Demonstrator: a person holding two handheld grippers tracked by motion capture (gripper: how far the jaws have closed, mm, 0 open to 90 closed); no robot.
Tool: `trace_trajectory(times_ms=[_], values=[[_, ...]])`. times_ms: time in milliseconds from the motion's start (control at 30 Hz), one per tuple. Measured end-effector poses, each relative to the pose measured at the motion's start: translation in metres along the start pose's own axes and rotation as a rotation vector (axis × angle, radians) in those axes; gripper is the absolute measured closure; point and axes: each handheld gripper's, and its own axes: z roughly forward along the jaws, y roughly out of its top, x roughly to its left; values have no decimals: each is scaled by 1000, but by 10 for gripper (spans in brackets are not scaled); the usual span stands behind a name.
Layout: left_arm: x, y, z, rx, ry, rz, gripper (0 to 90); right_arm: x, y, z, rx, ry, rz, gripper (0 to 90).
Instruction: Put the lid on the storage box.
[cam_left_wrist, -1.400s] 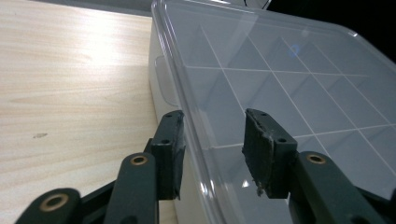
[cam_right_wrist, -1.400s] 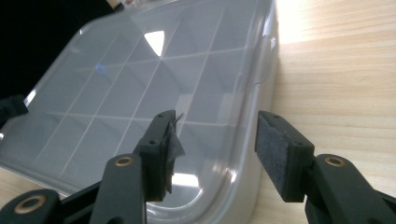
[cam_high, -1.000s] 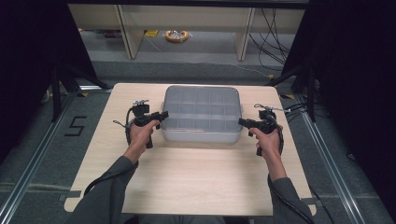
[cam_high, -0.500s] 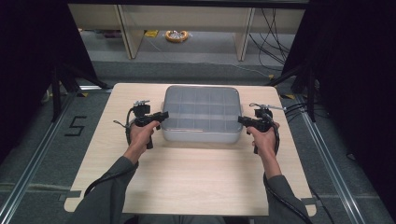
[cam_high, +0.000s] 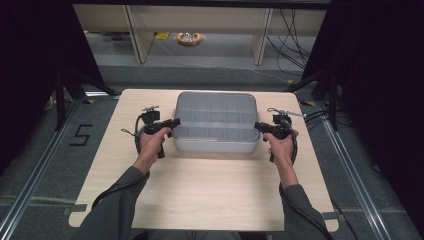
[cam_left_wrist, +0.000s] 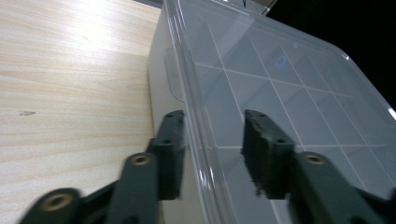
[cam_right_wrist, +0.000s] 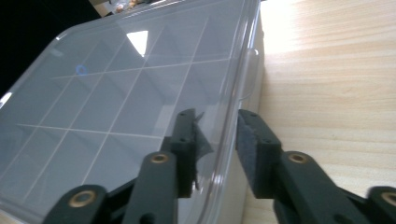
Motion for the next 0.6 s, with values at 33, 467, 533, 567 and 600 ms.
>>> trace_trajectory(times_ms=[33, 467, 533, 567, 600], values=[[0, 2, -4, -20, 14, 26, 501, 1, 0, -1, -5, -19, -6, 585], [7, -3, -41, 21, -84, 22, 500, 6, 2, -26, -29, 23, -60, 498], [6, -6, -46, 27, -95, 36, 496, 7, 0, -29, -30, 32, -73, 473], [5, -9, -50, 31, -101, 49, 493, 12, -1, -32, -9, 34, -34, 459], [5, -11, -53, 28, -105, 50, 492, 9, -2, -34, -23, 30, -81, 444]])
